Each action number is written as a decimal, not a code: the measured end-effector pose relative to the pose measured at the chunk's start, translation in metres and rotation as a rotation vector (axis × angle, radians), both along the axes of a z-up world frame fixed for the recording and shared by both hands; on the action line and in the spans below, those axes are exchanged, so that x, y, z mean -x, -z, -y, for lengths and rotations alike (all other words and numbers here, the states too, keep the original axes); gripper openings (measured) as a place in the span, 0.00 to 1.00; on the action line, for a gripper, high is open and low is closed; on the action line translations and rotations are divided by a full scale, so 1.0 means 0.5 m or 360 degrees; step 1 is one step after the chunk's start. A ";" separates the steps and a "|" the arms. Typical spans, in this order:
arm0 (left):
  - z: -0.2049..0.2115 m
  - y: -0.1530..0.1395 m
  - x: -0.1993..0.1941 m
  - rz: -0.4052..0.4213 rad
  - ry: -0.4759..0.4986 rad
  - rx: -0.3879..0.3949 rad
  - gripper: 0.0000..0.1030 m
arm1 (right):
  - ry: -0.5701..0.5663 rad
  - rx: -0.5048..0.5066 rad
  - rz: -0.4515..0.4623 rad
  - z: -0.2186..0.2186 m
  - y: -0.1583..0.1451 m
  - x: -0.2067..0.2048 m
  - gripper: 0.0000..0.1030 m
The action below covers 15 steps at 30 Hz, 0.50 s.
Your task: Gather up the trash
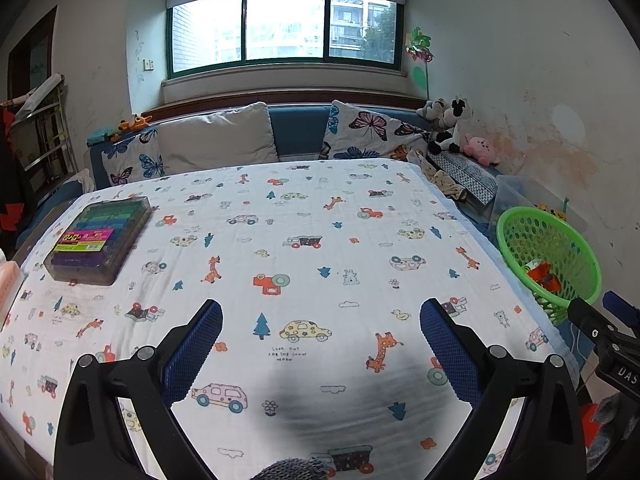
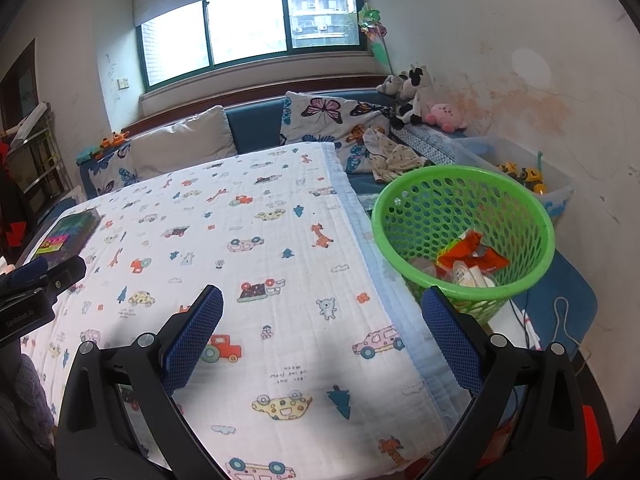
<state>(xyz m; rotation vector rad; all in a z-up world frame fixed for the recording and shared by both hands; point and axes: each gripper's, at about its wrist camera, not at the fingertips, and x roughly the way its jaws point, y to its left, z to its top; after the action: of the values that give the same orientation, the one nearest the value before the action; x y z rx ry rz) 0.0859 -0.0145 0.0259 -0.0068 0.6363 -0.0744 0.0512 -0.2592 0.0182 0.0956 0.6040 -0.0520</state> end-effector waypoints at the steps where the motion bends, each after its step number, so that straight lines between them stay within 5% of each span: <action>1: -0.001 0.000 0.000 0.0001 -0.0002 0.0001 0.93 | 0.0000 0.0000 -0.0001 0.000 0.000 0.000 0.96; 15: -0.003 0.000 -0.002 -0.0002 0.0000 0.0002 0.93 | 0.0002 0.0008 -0.0001 0.000 -0.001 -0.001 0.96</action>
<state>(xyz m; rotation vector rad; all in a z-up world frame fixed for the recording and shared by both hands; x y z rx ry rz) 0.0868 -0.0129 0.0258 -0.0080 0.6375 -0.0749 0.0517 -0.2594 0.0185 0.0909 0.6042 -0.0549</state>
